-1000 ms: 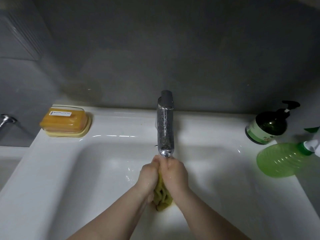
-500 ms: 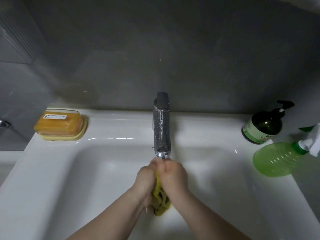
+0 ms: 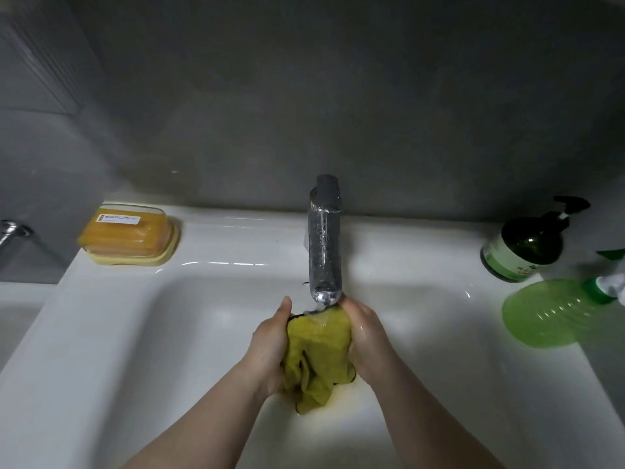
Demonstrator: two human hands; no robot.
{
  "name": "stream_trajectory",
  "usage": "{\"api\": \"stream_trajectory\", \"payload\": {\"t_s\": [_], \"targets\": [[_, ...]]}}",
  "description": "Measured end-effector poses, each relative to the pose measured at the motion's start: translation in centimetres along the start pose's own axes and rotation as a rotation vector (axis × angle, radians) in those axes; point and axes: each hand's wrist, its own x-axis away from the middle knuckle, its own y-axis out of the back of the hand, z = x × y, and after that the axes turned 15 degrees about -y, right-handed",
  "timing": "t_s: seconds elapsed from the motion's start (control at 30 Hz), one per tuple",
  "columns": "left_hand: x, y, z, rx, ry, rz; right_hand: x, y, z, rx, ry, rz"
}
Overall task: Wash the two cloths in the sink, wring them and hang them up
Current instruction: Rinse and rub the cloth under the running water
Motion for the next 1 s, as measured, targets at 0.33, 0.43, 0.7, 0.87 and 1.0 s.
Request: {"api": "stream_trajectory", "payload": {"t_s": [0.33, 0.43, 0.7, 0.87, 1.0], "targets": [[1.1, -2.4, 0.5, -0.031, -0.016, 0.078, 1.0, -2.5, -0.7, 0.604, 0.271, -0.392], [0.1, -1.8, -0.1, 0.002, -0.032, 0.028, 2.0, -3.6, -1.9, 0.707, 0.373, -0.299], [0.2, -2.3, 0.6, -0.053, 0.05, 0.082, 1.9, -2.3, -2.3, 0.763, 0.415, -0.393], [0.4, -2.3, 0.8, 0.037, 0.042, 0.076, 1.3, -2.7, -1.8, 0.838, 0.451, -0.44], [0.1, -1.7, 1.0, 0.053, 0.038, 0.127, 0.2, -2.1, -0.7, 0.775, 0.33, -0.407]]}}
